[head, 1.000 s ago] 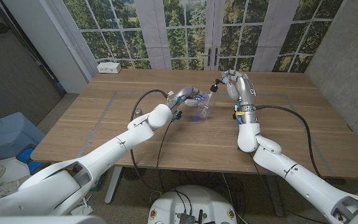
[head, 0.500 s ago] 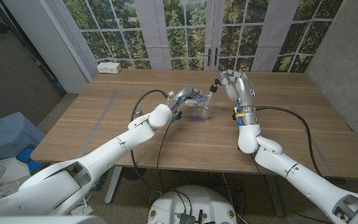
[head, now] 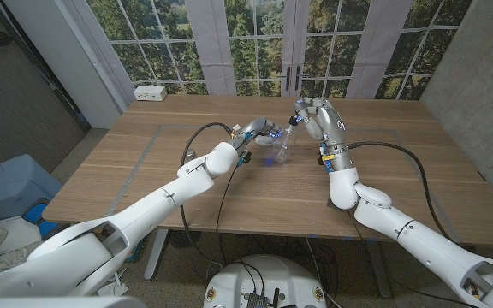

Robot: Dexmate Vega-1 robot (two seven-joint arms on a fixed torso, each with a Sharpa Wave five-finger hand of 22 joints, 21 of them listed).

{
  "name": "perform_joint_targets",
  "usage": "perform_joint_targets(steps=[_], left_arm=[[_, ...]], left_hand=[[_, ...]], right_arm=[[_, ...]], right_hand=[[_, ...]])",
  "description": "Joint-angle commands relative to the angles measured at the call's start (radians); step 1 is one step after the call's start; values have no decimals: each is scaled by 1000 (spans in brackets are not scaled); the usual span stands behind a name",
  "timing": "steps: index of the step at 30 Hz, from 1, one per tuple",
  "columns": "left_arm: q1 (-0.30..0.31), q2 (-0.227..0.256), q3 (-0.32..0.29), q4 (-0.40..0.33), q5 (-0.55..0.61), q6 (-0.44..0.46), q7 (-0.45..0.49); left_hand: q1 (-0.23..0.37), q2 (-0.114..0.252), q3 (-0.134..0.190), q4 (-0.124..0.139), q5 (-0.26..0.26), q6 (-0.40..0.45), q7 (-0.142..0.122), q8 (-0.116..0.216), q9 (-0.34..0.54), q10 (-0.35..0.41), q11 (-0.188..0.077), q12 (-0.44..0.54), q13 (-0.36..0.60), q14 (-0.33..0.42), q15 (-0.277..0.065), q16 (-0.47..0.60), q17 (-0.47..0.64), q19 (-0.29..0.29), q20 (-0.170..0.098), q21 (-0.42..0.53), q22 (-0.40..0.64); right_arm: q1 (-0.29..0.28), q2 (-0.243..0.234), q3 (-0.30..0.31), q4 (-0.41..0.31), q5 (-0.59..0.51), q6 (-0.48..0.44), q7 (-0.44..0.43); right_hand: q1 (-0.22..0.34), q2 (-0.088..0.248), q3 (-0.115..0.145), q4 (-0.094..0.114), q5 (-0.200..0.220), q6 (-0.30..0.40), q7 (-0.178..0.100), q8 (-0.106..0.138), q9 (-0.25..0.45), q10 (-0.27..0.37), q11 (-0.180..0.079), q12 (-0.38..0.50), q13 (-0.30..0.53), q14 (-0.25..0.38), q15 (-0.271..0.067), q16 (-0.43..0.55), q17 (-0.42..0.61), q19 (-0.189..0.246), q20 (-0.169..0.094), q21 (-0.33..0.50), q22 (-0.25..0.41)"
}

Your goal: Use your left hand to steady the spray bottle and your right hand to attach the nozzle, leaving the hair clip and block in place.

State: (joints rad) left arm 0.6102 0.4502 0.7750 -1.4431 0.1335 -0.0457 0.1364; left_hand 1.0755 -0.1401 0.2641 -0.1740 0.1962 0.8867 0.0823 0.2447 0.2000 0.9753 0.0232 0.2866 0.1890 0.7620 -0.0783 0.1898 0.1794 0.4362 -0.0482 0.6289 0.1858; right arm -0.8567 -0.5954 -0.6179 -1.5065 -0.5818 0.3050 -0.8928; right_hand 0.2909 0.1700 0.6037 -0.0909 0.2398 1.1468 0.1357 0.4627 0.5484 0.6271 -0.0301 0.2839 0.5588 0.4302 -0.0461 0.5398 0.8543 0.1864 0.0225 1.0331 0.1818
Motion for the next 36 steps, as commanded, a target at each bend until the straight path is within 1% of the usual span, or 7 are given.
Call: perform_joint_targets(steps=[1, 9, 18, 21, 27, 31, 36], left_arm=[[-15, -8, 7, 26, -2, -8, -8], [-18, -8, 10, 32, -3, 0, -11], [-24, -7, 18, 34, 4, 8, -16], [-24, -7, 19, 34, 6, 8, -15], [-23, -7, 19, 34, 7, 7, -12], [-23, -7, 19, 33, 6, 8, -13], [-24, -8, 18, 35, 4, 4, -11]], left_hand=[[246, 246, 9, 2, 7, 218, -100, 5, 74, 192, -164, 7, 79, 13, -161, 3, 2, 1, -27, 7, 4], [247, 246, 9, 2, 7, 218, -102, 4, 74, 195, -162, 8, 79, 14, -161, 2, 2, 0, -27, 9, 4], [247, 246, 9, 3, 8, 218, -101, 2, 73, 191, -164, 6, 79, 13, -161, 1, 1, -2, -27, 10, 4], [247, 245, 8, 3, 7, 218, -101, 2, 73, 193, -164, 7, 79, 12, -161, 1, 1, -2, -27, 10, 3], [247, 246, 8, 3, 8, 218, -103, 2, 74, 192, -163, 6, 79, 12, -161, 1, 2, -3, -27, 11, 3], [248, 245, 8, 3, 8, 217, -102, 1, 74, 191, -163, 5, 78, 12, -161, 0, 2, -3, -27, 12, 3], [248, 245, 8, 4, 8, 218, -101, 2, 74, 191, -164, 5, 78, 11, -161, 0, 2, -4, -27, 12, 3]], right_arm=[[0, -7, 10, -57, 30, -77, 129], [-3, -7, 19, -100, 64, -151, 212], [8, 7, 24, -89, 115, -145, 241], [7, 20, 26, -90, 113, -172, 230], [-1, 55, 27, -80, 94, -213, 157], [3, 62, 18, -55, 76, -192, 101], [1, 58, 14, -60, 73, -201, 94]], right_hand=[[7, 5, 7, 2, -5, -75, -30, -13, 17, -59, -6, -23, 5, -48, -72, -18, 5, -18, -11, -7, 1], [-16, -3, -14, 12, -25, -187, -54, -35, 44, -165, -6, -60, 7, -111, -54, -38, 7, -41, -6, -14, 1], [-26, -6, -24, 15, -32, -195, -58, -24, 63, -177, -5, -61, 7, -121, -47, -41, 7, -41, -5, -15, 0], [-26, -5, -26, 12, -35, -235, -58, -25, 81, -194, -6, -67, 4, -129, -44, -41, 10, -46, -3, -18, 0], [-27, -15, -35, -1, -37, -338, -64, -67, 75, -204, 0, -67, -1, -130, -37, -38, 10, -41, 4, -19, 0], [-28, -16, -40, -7, -37, -388, -45, -103, 59, -199, 2, -60, -4, -113, -35, -31, 9, -32, 9, -18, 0], [-28, -16, -40, -12, -35, -383, -40, -114, 46, -181, 4, -50, -6, -100, -38, -26, 7, -24, 12, -16, 0]])
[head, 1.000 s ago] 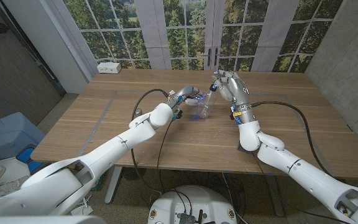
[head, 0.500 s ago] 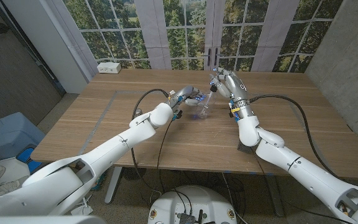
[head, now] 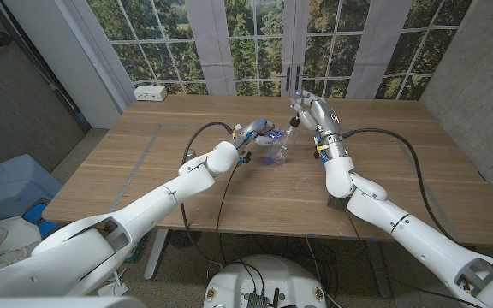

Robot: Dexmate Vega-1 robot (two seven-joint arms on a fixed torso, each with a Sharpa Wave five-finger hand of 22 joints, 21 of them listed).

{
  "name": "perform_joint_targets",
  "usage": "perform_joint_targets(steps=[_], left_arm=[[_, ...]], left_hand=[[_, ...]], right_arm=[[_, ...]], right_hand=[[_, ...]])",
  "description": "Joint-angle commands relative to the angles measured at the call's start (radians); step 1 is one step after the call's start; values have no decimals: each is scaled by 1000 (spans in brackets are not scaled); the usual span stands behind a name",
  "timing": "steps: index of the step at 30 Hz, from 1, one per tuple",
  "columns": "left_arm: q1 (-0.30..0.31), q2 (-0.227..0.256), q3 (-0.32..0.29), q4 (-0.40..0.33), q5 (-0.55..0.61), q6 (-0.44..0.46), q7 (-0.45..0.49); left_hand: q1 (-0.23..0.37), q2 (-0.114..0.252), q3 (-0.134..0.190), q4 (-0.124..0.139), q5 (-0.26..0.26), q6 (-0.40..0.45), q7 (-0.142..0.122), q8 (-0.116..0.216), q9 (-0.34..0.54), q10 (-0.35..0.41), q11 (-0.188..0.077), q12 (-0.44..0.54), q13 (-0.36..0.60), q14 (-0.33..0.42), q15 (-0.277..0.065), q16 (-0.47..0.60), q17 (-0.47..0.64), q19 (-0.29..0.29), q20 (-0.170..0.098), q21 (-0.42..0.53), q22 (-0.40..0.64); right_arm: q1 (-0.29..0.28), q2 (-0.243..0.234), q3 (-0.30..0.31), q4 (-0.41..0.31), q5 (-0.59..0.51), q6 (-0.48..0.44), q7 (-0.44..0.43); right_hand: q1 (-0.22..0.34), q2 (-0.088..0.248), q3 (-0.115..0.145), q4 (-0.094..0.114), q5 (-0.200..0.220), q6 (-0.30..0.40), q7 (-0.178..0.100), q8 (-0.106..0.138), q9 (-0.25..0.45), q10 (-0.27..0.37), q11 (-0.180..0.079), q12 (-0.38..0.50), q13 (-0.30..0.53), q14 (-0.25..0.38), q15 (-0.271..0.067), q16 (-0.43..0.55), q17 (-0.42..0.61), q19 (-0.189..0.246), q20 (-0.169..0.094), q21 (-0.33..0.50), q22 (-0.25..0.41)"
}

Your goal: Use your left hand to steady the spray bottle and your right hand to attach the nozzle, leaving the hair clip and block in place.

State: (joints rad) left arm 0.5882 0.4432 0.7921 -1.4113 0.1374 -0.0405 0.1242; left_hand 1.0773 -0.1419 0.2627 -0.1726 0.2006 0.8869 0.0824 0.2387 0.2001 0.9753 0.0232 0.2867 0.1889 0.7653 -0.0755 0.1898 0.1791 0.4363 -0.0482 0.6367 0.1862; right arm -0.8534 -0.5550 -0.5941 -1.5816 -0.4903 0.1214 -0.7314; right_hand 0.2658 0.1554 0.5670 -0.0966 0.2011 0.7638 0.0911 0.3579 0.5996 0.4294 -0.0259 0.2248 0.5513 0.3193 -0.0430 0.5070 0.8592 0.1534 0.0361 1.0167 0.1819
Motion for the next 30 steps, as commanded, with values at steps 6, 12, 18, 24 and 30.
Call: perform_joint_targets(steps=[6, 12, 18, 24, 30], left_arm=[[0, 0, -2, 0, 0, 0, 5], [4, 2, -5, -4, 0, -3, 12], [6, 4, -6, -8, 0, -4, 13], [12, 3, -9, -13, -1, -6, 20], [20, 2, -13, -12, -5, -24, 28]], left_hand=[[246, 247, 10, 2, 3, 215, -102, 6, 75, 191, -165, 5, 79, 7, -164, 0, 2, -5, -26, 6, 3], [246, 247, 10, 2, 4, 217, -101, 7, 76, 191, -165, 4, 78, 7, -163, 0, 2, -5, -26, 6, 3], [246, 247, 10, 2, 4, 216, -102, 6, 76, 191, -165, 5, 79, 7, -164, -1, 2, -6, -26, 7, 3], [246, 247, 10, 3, 4, 215, -102, 6, 77, 191, -164, 5, 79, 6, -163, -1, 1, -6, -26, 9, 3], [246, 248, 10, 3, 4, 214, -104, 5, 78, 189, -165, 4, 79, 6, -162, -2, 1, -7, -26, 10, 3]], right_arm=[[6, 23, -12, 52, -9, 47, -113], [26, 42, -23, 120, -42, 130, -224], [33, 42, -24, 141, -30, 174, -235], [21, 40, -13, 128, -5, 179, -209], [11, 39, -3, 120, 6, 195, -205]], right_hand=[[2, -1, -2, -17, 8, -50, 22, -52, -33, 34, 5, 18, -1, 23, -39, 12, 0, 16, 1, 1, 0], [16, 0, 6, -33, 14, -84, 35, -83, -58, 31, 1, 17, -2, 40, -42, 18, -3, 27, 2, 3, 0], [26, 0, 10, -44, 21, -87, -17, -104, -87, 23, 0, 12, -7, 51, -42, 22, -7, 39, 2, 5, -1], [31, 0, 11, -48, 25, -60, -26, -104, -101, 8, 1, 7, -9, 41, -41, 20, -7, 40, 1, 4, -1], [40, -1, 12, -55, 28, -58, -33, -110, -109, 10, 0, 8, -11, 40, -40, 21, -7, 41, 0, 4, -1]])
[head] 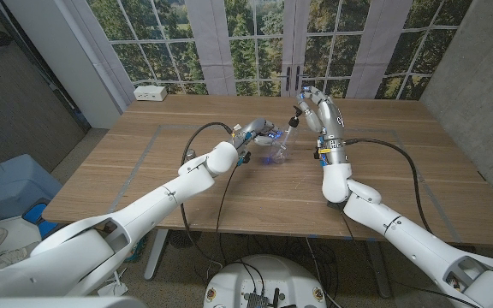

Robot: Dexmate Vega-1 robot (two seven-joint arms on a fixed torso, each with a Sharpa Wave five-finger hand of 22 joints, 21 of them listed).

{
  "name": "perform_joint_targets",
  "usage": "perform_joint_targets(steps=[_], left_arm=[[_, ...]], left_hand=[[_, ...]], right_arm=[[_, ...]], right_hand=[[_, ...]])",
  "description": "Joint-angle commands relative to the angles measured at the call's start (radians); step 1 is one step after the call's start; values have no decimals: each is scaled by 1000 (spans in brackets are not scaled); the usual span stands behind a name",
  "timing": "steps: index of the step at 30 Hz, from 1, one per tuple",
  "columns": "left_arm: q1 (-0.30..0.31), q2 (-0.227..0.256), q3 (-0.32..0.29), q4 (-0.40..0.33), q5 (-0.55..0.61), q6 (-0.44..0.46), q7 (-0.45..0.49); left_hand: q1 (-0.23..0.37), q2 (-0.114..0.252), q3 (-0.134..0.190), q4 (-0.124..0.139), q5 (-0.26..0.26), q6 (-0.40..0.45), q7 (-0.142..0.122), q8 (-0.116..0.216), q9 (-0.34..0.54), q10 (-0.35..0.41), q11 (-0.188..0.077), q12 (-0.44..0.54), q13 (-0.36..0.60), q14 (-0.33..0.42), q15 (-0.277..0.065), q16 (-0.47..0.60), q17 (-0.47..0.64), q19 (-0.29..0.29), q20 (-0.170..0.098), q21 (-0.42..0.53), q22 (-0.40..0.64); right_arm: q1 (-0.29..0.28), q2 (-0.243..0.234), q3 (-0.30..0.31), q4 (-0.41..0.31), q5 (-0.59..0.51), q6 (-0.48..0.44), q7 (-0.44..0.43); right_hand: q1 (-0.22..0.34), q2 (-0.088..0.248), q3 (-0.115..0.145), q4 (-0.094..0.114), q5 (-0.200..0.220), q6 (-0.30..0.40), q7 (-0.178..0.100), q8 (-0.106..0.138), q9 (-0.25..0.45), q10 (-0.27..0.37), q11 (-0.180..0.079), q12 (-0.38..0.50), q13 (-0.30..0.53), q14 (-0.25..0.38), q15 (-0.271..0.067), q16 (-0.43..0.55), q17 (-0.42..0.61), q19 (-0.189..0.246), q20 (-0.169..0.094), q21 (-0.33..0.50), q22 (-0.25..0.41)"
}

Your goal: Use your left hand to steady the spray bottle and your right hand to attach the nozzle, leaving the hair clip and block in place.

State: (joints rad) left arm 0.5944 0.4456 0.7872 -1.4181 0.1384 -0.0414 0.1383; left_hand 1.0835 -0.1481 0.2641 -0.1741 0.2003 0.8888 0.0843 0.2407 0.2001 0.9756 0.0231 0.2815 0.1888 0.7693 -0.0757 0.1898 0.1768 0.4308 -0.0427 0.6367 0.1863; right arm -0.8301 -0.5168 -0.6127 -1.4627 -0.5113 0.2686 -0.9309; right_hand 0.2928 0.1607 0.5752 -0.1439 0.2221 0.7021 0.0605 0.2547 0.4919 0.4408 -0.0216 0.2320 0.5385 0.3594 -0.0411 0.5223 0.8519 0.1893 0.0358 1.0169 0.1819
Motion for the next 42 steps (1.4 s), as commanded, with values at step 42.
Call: perform_joint_targets(steps=[42], left_arm=[[95, -145, -21, 271, 4, -193, 354]], left_hand=[[233, 253, 6, 6, -1, 215, -113, -4, 71, 187, -187, -1, 66, 6, -164, 3, 6, -16, -25, 11, 1]], right_arm=[[-114, 46, 191, -123, 527, 85, 398]], right_hand=[[7, -7, -13, 0, 11, -44, 13, -50, -48, -11, 13, -1, -6, -17, -2, 6, 1, 3, 20, 0, 0]])
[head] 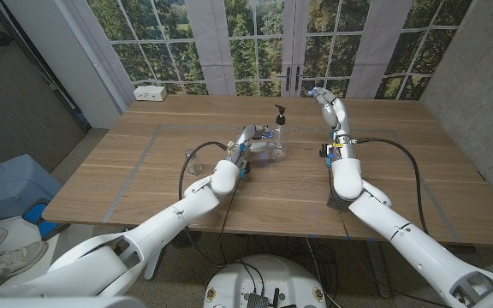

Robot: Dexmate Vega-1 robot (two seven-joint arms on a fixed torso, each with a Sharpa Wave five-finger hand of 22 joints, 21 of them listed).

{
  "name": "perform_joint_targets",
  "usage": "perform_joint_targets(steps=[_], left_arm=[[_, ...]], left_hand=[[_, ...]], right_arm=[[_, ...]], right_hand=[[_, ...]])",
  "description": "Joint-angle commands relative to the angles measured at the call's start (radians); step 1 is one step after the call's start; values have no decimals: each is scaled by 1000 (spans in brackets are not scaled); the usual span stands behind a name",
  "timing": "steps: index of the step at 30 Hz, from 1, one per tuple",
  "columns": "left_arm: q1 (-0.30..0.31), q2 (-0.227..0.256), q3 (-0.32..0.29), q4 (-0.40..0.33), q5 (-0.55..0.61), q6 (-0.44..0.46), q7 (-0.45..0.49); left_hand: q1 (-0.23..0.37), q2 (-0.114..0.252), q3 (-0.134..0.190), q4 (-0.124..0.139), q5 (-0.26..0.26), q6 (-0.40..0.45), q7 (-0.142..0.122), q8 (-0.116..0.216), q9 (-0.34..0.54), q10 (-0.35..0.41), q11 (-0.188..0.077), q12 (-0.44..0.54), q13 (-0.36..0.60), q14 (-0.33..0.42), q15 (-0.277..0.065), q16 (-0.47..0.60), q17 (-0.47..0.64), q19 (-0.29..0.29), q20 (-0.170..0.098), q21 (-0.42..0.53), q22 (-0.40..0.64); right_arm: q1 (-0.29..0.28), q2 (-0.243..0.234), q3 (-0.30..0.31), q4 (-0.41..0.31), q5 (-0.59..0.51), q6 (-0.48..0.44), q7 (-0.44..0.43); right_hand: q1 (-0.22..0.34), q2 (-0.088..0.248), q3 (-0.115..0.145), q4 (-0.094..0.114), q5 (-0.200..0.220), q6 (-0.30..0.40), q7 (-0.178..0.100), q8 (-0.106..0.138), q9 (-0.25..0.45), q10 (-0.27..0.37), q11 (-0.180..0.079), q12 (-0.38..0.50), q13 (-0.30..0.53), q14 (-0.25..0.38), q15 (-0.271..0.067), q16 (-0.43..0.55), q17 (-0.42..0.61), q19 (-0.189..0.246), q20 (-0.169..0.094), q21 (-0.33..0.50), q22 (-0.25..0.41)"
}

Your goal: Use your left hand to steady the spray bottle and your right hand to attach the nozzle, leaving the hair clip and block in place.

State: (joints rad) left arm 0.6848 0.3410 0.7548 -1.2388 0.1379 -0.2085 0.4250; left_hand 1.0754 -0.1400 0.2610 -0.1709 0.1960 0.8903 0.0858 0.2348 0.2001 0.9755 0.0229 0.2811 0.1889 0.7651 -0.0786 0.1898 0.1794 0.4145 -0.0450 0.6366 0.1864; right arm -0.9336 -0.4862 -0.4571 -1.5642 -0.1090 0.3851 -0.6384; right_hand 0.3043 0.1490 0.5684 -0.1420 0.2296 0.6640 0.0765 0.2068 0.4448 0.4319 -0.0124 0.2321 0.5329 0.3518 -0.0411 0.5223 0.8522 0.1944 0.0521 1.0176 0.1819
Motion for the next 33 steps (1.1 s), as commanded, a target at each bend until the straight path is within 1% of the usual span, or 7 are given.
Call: perform_joint_targets(steps=[1, 7, 14, 19, 29, 32, 33], left_arm=[[3, -43, 12, 99, 3, -27, 67], [-5, -52, 22, 129, -6, -19, 60], [-14, -38, 36, 112, -8, 23, 20], [-21, -18, 45, 77, -11, 80, -27], [-31, 19, 64, 10, 1, 176, -91], [-34, 30, 67, -7, 0, 191, -111], [-33, 33, 67, -13, 0, 195, -113]], left_hand=[[241, 244, 9, 3, 4, 214, -115, 2, 70, 188, -186, 0, 66, 11, -161, 3, 3, 1, -23, 11, 1], [241, 244, 9, 3, 3, 212, -116, 0, 69, 185, -187, -2, 64, 12, -161, 4, 3, 1, -23, 12, 1], [232, 241, 5, 6, 2, 182, -113, -16, 66, 148, -192, -19, 60, -8, -156, -6, 0, -5, -21, 12, 1], [169, 220, -25, 23, -1, 130, -123, -38, 58, 81, -186, -52, 49, -50, -147, -12, -3, -27, -13, 5, 0], [62, 177, -67, 43, -4, 49, -111, -57, 37, -25, -195, -93, 26, -127, -133, -18, -6, -85, 11, -22, -2], [18, 163, -83, 45, -2, -38, -110, -66, 20, -112, -176, -106, 17, -179, -119, -16, -3, -125, 32, -43, -3], [6, 157, -89, 43, -2, -73, -121, -67, 15, -141, -172, -105, 14, -198, -111, -15, -3, -135, 38, -50, -3]], right_arm=[[-10, 15, 37, -22, 128, -34, 111], [-7, 21, 42, -19, 143, -41, 123], [-1, 28, 43, -8, 149, -33, 130], [4, 34, 43, 4, 153, -19, 132], [11, 41, 42, 26, 145, 17, 134], [12, 41, 42, 27, 147, 18, 138], [13, 42, 42, 27, 146, 17, 138]], right_hand=[[-5, 6, -6, -1, 4, -6, -2, -3, -2, -2, 6, -1, 0, -10, -2, 6, 1, -3, 5, -1, 0], [-7, 7, -9, 1, 3, -9, 1, -5, -8, -2, 9, 1, 0, -12, 0, 6, 1, -6, 6, -2, 1], [-8, 7, -11, 2, 3, -11, 3, -6, -13, -3, 9, 1, 1, -13, 4, 6, 1, -7, 7, -2, 1], [-9, 9, -12, 4, 4, -12, 4, -7, -17, -3, 10, 2, 2, -13, 1, 7, 2, -7, 7, -2, 1], [-13, 12, -15, 9, 3, -14, 5, -7, -25, 4, 13, 6, 3, -7, 2, 9, 2, -8, 7, -3, 1], [-14, 13, -16, 10, 3, -14, 5, -7, -27, 5, 14, 7, 3, -6, 3, 10, 2, -8, 7, -3, 2], [-14, 13, -16, 10, 3, -14, 5, -7, -27, 5, 14, 7, 3, -5, 3, 10, 2, -8, 7, -3, 2]])
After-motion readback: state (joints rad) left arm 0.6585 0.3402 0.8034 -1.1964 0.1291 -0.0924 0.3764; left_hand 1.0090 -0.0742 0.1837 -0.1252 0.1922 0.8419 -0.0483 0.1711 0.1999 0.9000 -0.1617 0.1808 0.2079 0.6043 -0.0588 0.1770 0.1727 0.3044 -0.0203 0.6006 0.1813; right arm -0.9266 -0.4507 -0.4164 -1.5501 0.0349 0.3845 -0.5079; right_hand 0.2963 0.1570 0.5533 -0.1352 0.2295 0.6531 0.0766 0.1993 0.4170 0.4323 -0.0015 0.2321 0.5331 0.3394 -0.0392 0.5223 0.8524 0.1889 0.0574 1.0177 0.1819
